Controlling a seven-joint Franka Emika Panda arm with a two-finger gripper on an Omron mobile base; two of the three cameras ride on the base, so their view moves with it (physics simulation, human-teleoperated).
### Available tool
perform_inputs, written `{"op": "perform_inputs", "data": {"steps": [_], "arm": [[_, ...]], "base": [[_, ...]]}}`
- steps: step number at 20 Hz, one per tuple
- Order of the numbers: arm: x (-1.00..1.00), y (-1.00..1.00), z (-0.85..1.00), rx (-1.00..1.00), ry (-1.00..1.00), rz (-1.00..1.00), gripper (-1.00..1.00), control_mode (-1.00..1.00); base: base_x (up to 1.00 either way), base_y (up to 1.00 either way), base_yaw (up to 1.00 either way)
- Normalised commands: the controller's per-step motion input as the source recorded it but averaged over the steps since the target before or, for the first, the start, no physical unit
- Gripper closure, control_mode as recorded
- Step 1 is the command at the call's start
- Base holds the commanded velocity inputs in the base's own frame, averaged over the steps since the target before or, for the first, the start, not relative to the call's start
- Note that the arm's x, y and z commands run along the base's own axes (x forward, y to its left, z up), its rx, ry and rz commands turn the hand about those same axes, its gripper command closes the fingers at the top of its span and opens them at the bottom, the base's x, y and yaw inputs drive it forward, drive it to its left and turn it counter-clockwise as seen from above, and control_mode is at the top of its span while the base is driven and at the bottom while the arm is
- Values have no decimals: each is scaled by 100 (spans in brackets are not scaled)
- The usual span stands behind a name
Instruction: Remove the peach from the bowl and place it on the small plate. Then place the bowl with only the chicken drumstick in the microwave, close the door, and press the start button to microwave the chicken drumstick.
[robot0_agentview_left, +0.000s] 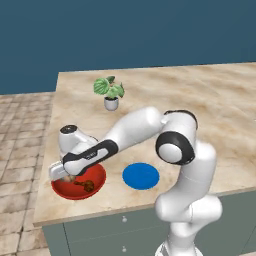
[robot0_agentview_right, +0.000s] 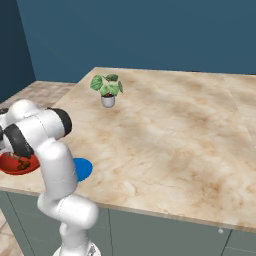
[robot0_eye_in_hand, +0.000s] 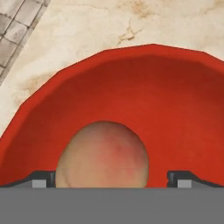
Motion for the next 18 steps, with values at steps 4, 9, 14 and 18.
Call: {"op": "perform_inputs", "data": {"steps": [4, 9, 14, 18], "arm": [[0, 2, -15, 0, 0, 0, -100, -100], [-1, -2, -15, 4, 0, 0, 100, -100], [-20, -42, 21, 5, -12, 0, 100, -100], [-25, -60, 94, 0, -40, 0, 100, -100]], "base": [[0, 0, 0], [0, 0, 0], [0, 0, 0], [0, 0, 0]]}}
